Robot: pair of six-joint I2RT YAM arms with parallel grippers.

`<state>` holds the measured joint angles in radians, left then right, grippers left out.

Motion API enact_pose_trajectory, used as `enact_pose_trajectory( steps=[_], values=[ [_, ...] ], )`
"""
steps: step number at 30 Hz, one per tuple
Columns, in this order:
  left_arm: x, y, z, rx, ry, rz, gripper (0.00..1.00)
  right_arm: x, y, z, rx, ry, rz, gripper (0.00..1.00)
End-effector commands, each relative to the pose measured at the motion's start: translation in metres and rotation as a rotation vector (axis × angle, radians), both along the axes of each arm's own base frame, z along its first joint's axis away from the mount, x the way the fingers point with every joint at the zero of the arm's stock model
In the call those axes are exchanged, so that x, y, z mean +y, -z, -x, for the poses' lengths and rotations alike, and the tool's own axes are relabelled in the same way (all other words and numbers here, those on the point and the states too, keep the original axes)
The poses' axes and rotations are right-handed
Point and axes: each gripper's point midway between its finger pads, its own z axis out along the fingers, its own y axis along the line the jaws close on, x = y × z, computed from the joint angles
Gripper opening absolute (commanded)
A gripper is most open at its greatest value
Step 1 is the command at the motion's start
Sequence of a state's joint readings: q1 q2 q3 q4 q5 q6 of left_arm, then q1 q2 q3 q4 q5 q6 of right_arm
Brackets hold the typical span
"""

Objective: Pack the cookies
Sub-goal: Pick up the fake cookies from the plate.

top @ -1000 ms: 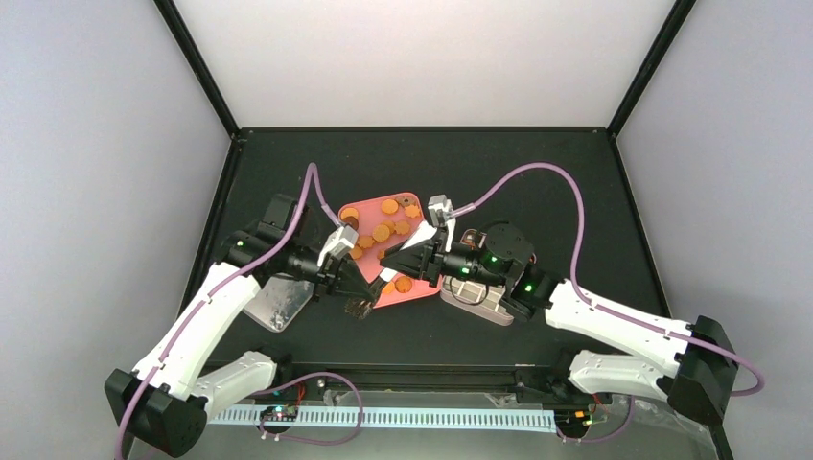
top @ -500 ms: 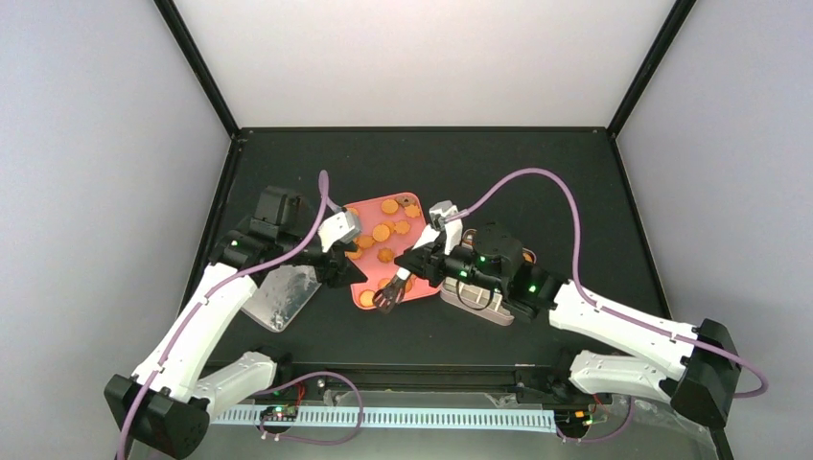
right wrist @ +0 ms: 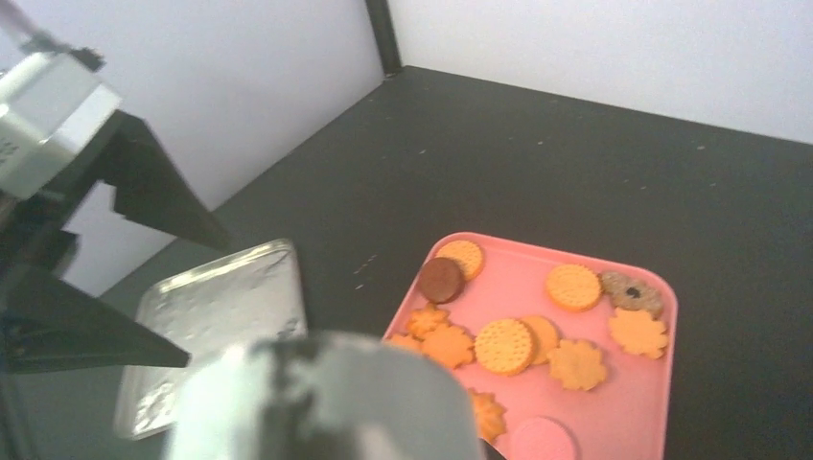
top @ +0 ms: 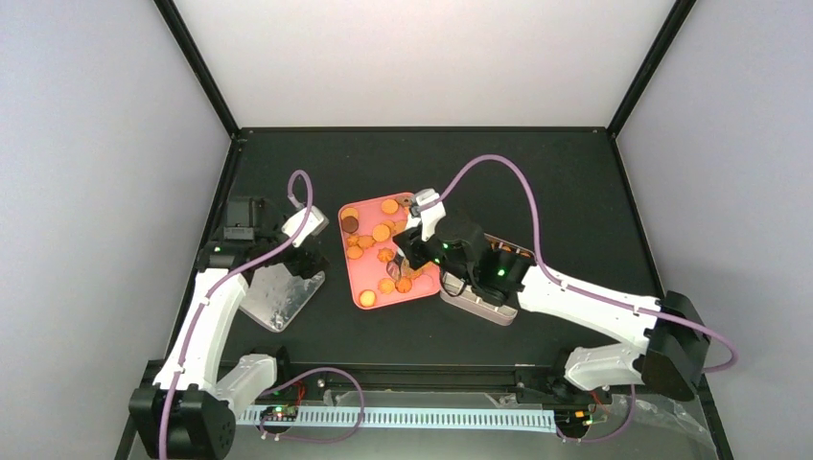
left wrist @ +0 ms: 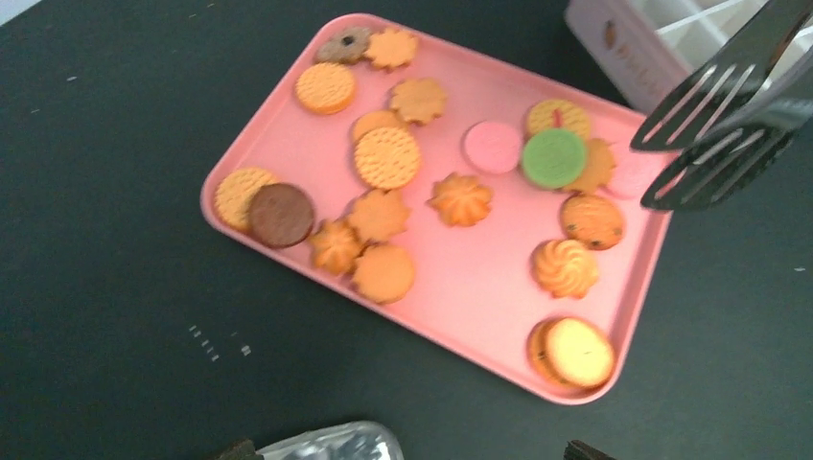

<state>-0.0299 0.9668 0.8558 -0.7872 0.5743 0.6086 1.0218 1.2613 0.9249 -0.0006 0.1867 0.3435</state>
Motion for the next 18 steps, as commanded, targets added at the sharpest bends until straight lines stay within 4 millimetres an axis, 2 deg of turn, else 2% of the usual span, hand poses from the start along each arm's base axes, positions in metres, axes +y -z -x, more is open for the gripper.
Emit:
enact_pose_trajectory(
  steps=[1,5,11,18],
  values=[
    [0.025,0.001,-0.007,-0.055,-0.038,-0.075,0.84,0.002,-0.022,-0.026,-0.117,0.103,0.036,0.32],
    [0.031,0.004,-0.004,-0.055,-0.045,-0.086,0.84,0.013,-0.017,-0.04,-0.136,0.131,0.079,0.33],
    [0.03,0.011,0.002,-0.049,-0.033,-0.082,0.85,0.026,0.003,-0.057,-0.12,0.149,0.127,0.36],
    [0.03,0.017,0.009,-0.039,-0.027,-0.094,0.85,0.021,0.025,-0.066,-0.086,0.173,0.146,0.36]
  ],
)
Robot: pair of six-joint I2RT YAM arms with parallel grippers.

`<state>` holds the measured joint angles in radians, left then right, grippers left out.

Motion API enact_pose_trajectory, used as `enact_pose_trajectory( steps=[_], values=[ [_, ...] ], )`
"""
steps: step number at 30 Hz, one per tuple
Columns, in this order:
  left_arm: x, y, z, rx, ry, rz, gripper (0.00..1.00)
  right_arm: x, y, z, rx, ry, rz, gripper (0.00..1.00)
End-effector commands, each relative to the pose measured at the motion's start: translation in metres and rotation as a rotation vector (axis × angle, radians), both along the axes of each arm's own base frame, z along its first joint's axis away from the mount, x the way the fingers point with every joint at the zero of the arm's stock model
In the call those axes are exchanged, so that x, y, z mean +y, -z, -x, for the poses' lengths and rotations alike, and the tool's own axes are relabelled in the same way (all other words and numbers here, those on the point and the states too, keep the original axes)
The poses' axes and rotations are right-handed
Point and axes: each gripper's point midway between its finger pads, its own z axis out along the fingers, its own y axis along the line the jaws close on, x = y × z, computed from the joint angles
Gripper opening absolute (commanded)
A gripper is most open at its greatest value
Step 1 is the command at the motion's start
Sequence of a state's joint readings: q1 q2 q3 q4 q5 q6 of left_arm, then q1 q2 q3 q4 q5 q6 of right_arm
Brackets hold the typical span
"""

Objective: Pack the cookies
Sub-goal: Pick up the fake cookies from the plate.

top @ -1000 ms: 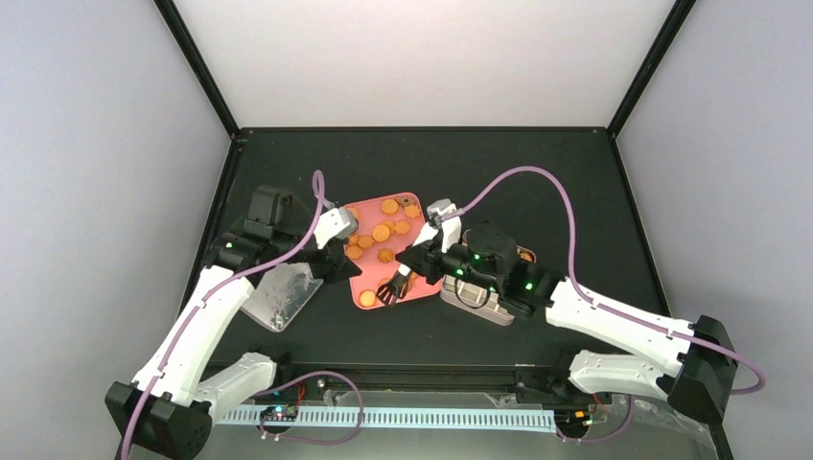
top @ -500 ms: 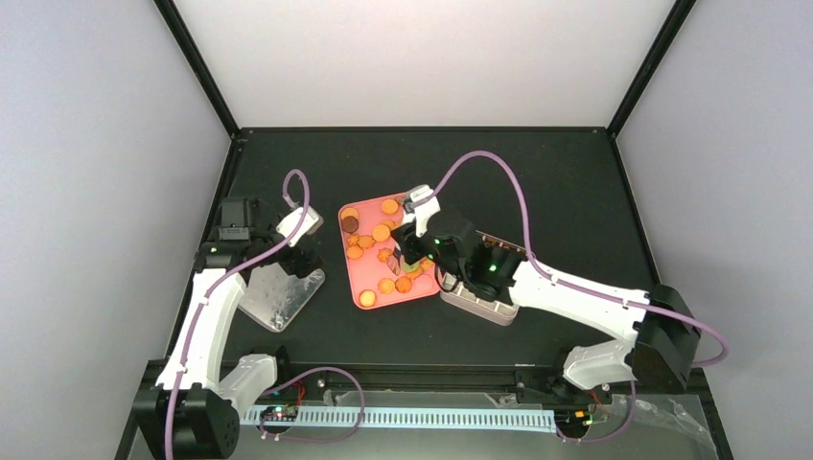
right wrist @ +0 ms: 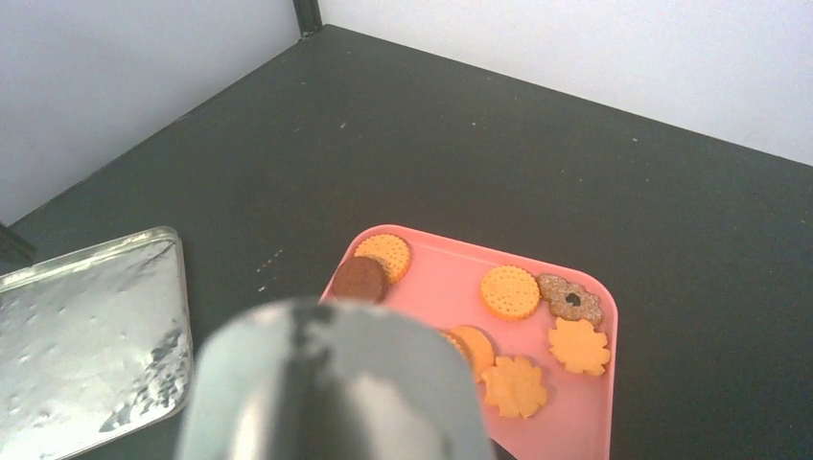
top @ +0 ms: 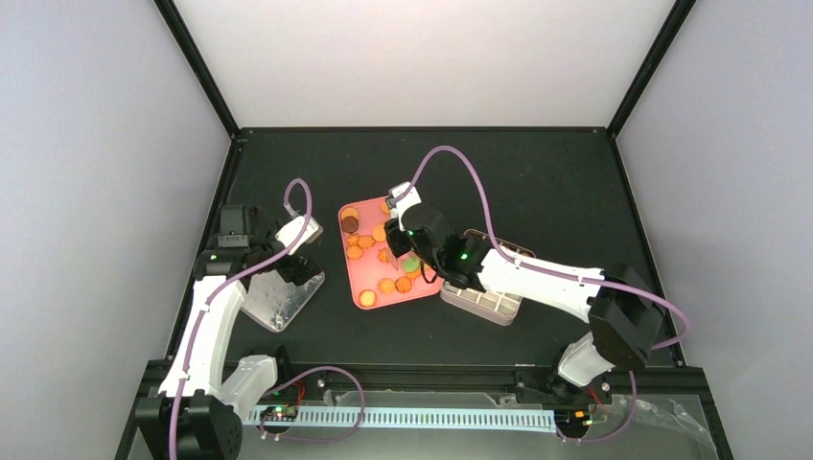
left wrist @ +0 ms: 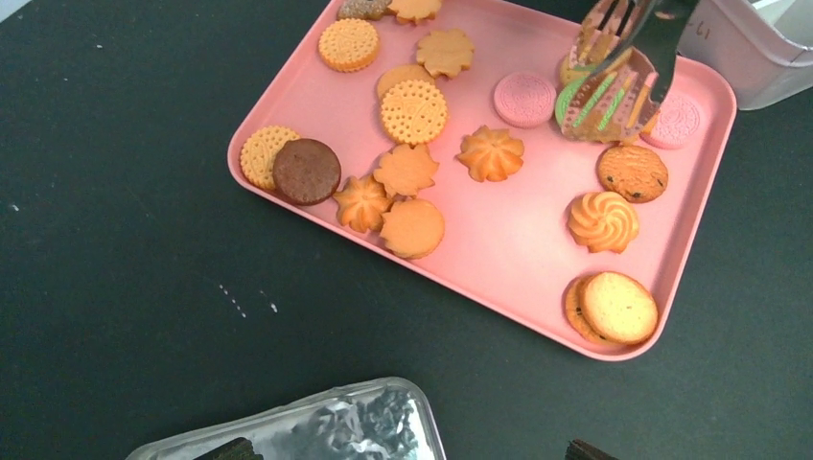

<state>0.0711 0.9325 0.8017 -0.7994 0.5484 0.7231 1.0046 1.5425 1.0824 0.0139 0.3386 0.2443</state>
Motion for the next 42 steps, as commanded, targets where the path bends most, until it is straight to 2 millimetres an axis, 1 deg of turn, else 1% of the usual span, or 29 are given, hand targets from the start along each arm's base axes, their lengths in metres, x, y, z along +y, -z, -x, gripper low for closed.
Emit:
enact_pose_trajectory(
  steps=[1,12,18,23,25,30,33,37,42],
  values=[
    [0.001,0.001,0.007,-0.012,0.014,-0.013,0.85,-0.006,-0.012,-0.012,-0.039,0.054,-0.041,0.37],
    [-0.002,0.002,0.007,-0.008,0.018,0.005,0.85,-0.02,0.012,-0.014,-0.009,0.087,-0.018,0.38],
    [-0.002,0.001,0.006,-0.01,0.019,0.007,0.85,-0.028,0.03,-0.01,0.029,0.095,-0.02,0.38],
    [-0.003,0.001,0.004,-0.002,0.019,0.018,0.85,-0.03,0.044,-0.006,0.057,0.087,-0.012,0.37],
    [-0.003,0.0,0.004,-0.002,0.017,0.022,0.85,-0.03,0.044,-0.006,0.061,0.086,-0.015,0.35],
    [-0.003,-0.001,0.004,-0.004,0.019,0.022,0.85,-0.026,0.037,-0.008,0.047,0.077,-0.016,0.33],
    [-0.003,-0.001,0.004,-0.004,0.017,0.023,0.85,-0.023,0.028,-0.01,0.031,0.07,-0.008,0.3],
    [-0.003,-0.002,0.004,-0.006,0.017,0.02,0.85,-0.022,0.012,-0.012,0.004,0.068,-0.014,0.26],
    [-0.003,-0.002,0.004,-0.008,0.019,0.019,0.85,-0.027,-0.013,-0.01,-0.033,0.067,-0.05,0.23]
  ],
)
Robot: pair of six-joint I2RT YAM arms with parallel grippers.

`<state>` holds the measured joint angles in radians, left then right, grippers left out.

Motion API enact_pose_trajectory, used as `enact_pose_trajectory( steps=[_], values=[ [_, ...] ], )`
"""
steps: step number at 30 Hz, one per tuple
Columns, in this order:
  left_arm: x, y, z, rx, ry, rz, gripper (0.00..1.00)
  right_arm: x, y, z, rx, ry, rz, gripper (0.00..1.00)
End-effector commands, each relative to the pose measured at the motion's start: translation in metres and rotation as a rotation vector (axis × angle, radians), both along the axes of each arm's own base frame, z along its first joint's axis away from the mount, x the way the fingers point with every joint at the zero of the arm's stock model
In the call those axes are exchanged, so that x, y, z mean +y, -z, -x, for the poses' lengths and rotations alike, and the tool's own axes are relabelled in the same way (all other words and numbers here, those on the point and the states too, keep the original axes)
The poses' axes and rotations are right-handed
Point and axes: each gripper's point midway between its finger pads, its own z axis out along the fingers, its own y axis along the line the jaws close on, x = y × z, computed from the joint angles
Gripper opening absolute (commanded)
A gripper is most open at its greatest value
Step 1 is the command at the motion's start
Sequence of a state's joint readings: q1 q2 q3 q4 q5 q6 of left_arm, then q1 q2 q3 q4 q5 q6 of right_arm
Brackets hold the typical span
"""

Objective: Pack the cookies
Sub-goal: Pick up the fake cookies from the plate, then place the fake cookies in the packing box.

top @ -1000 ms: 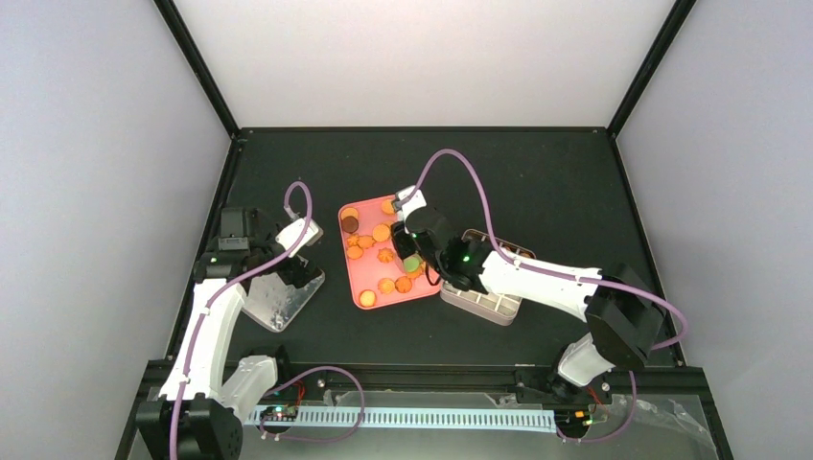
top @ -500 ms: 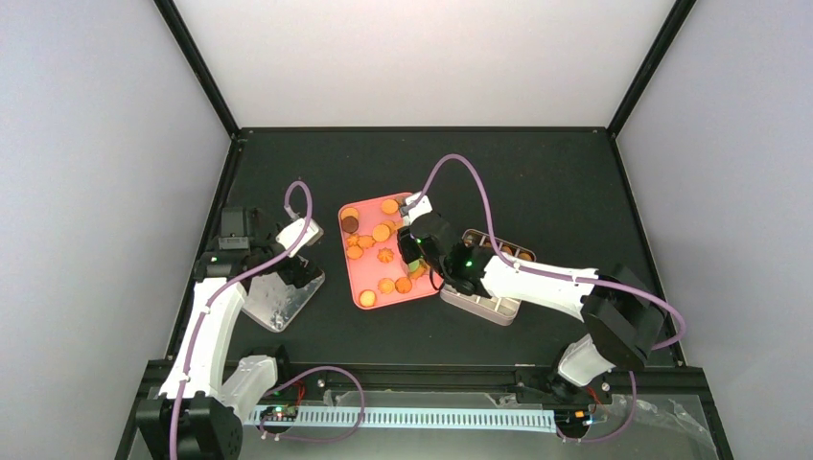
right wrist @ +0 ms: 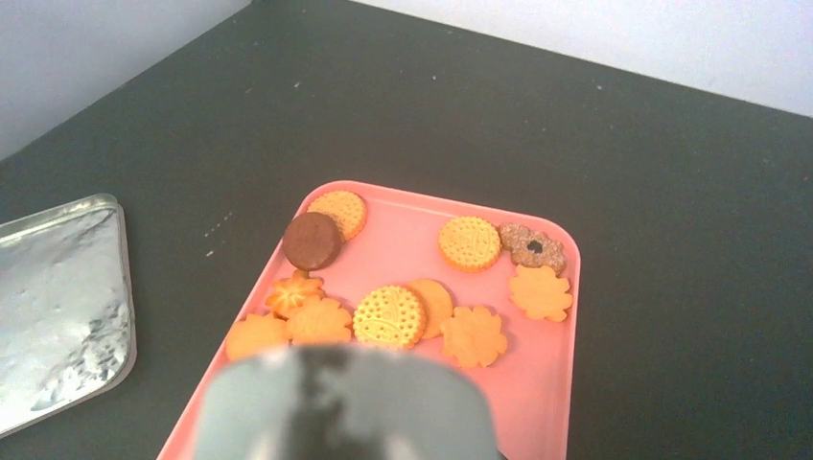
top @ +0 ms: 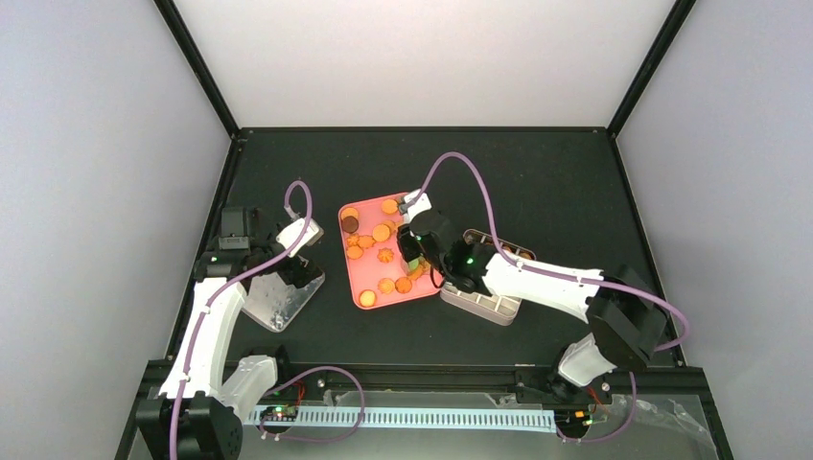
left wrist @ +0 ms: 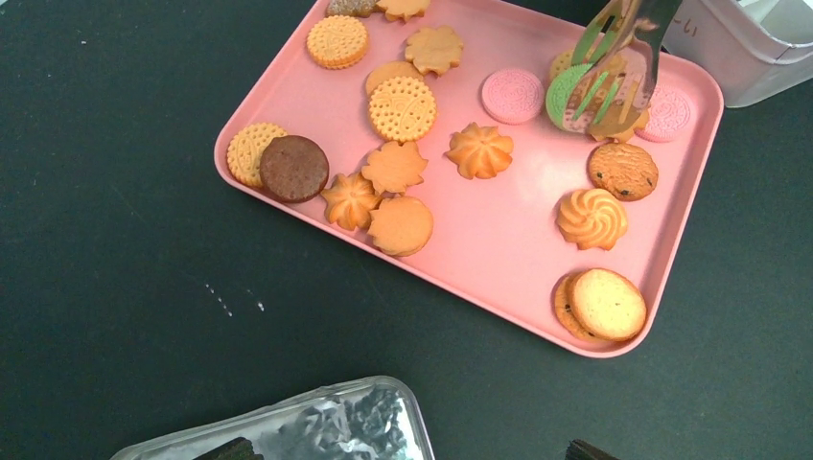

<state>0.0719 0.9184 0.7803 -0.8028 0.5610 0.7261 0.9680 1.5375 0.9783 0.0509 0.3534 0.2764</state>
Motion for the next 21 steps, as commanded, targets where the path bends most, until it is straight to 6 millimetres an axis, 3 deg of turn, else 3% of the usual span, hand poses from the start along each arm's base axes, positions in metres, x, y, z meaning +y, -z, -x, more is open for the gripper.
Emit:
enact_pose_trajectory(
  steps=[1,9,14,21],
  values=[
    [-0.001,-0.007,-0.002,-0.017,0.01,0.011,0.85,-0.003,-0.054,-0.002,-0.086,0.005,-0.084,0.23],
    [-0.002,-0.007,-0.002,-0.013,0.009,0.016,0.85,-0.025,-0.082,0.008,-0.13,0.025,-0.125,0.23],
    [-0.002,-0.009,-0.002,-0.018,0.012,0.017,0.85,-0.059,-0.102,0.016,-0.175,0.091,-0.123,0.23],
    [-0.005,-0.01,-0.001,-0.017,0.021,0.031,0.85,-0.119,-0.104,0.024,-0.173,0.204,-0.15,0.24]
  ],
)
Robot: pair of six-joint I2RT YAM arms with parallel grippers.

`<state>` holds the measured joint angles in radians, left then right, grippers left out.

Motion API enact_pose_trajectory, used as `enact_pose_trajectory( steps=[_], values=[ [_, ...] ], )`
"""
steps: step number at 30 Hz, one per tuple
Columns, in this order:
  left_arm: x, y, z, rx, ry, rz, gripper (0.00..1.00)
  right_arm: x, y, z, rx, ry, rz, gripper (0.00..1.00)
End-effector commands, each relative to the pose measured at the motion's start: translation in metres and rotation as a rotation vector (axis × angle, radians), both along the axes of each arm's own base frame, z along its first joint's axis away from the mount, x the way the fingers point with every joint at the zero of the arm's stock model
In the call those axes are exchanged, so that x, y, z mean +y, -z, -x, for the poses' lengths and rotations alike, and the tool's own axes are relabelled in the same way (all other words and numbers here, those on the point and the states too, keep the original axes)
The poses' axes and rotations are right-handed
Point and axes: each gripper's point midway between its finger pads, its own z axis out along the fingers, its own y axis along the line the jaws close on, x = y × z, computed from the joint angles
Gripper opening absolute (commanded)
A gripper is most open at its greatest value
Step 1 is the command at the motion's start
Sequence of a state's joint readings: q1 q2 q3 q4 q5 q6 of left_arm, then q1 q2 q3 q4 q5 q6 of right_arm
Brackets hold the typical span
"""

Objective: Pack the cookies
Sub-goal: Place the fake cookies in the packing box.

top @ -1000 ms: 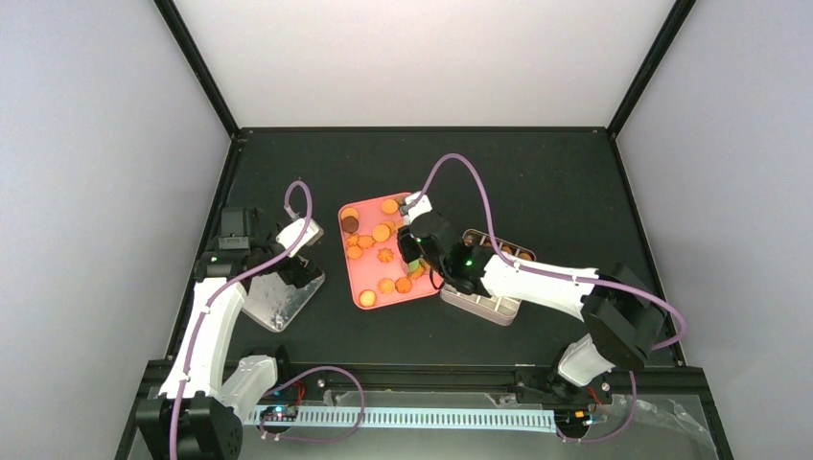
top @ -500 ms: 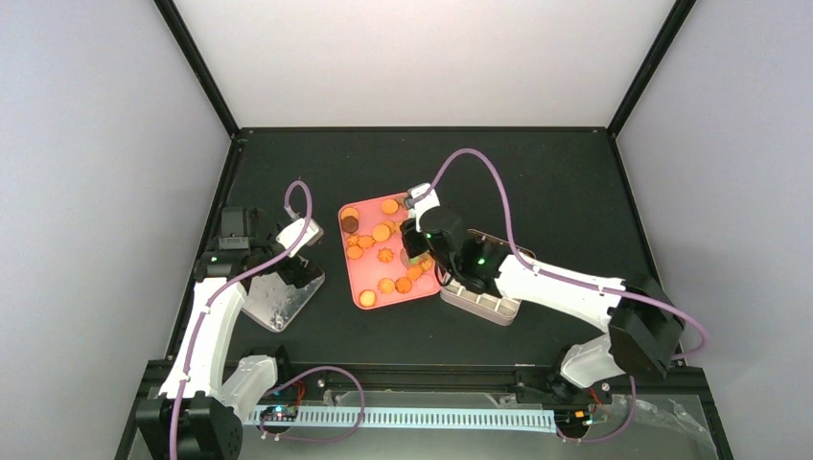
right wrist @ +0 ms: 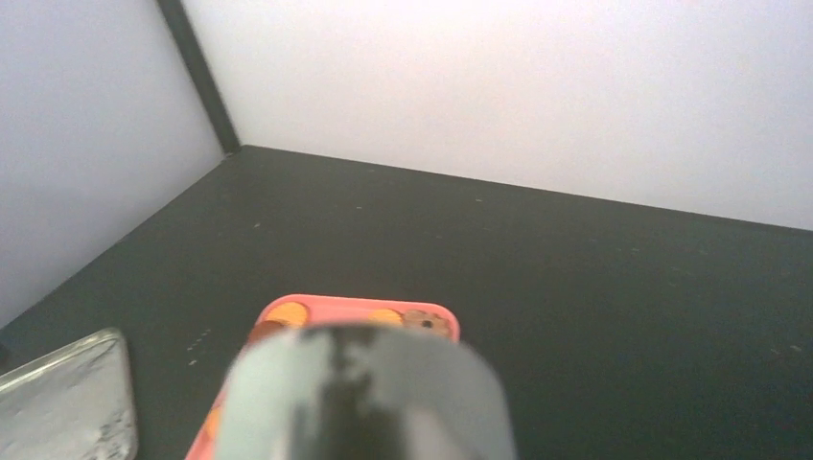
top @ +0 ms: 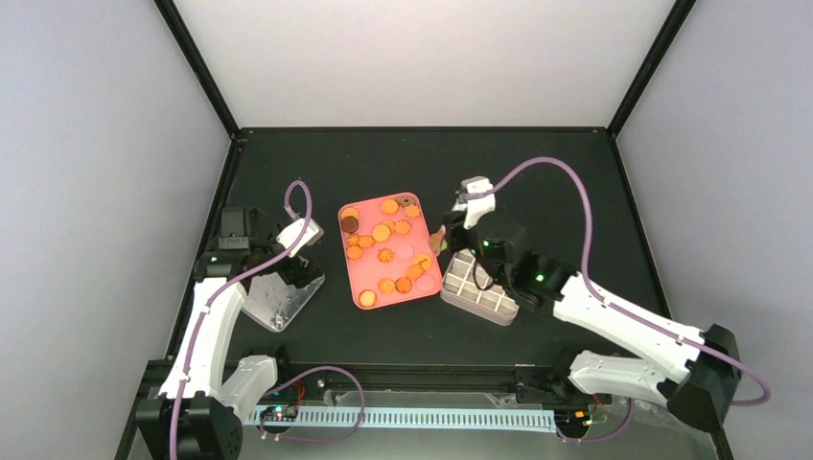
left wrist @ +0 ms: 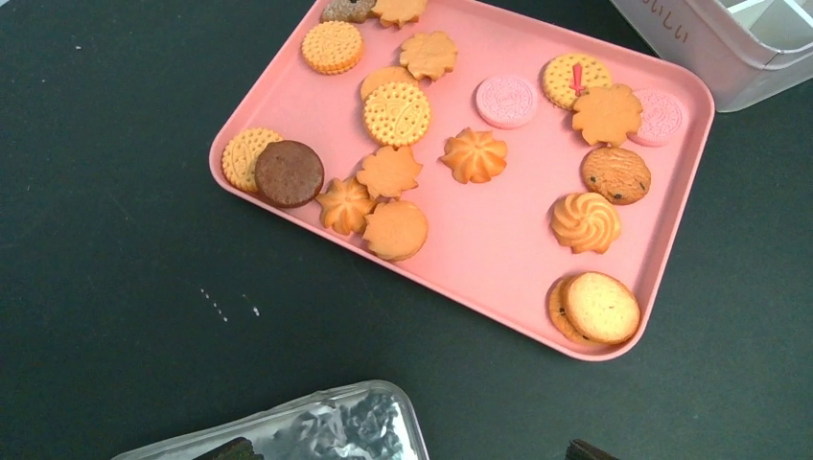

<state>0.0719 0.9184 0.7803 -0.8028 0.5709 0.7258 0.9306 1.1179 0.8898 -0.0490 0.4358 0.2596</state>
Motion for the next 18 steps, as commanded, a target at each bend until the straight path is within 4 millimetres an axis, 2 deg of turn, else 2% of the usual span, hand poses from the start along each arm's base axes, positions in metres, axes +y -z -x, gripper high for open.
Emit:
enact_pose_trajectory(
  steps=[1,6,12,18],
  values=[
    [-0.003,-0.009,-0.002,-0.016,0.014,0.023,0.85,-0.042,0.006,0.002,0.006,0.103,-0.006,0.25],
    [-0.003,-0.012,-0.004,-0.017,0.013,0.029,0.85,-0.059,0.019,0.008,0.026,0.139,0.0,0.26],
    [-0.003,-0.012,-0.004,-0.011,0.011,0.03,0.85,-0.065,0.035,0.005,0.058,0.163,0.022,0.31],
    [-0.003,-0.01,-0.003,-0.011,0.012,0.026,0.85,-0.072,0.039,-0.003,0.063,0.195,0.039,0.32]
  ],
)
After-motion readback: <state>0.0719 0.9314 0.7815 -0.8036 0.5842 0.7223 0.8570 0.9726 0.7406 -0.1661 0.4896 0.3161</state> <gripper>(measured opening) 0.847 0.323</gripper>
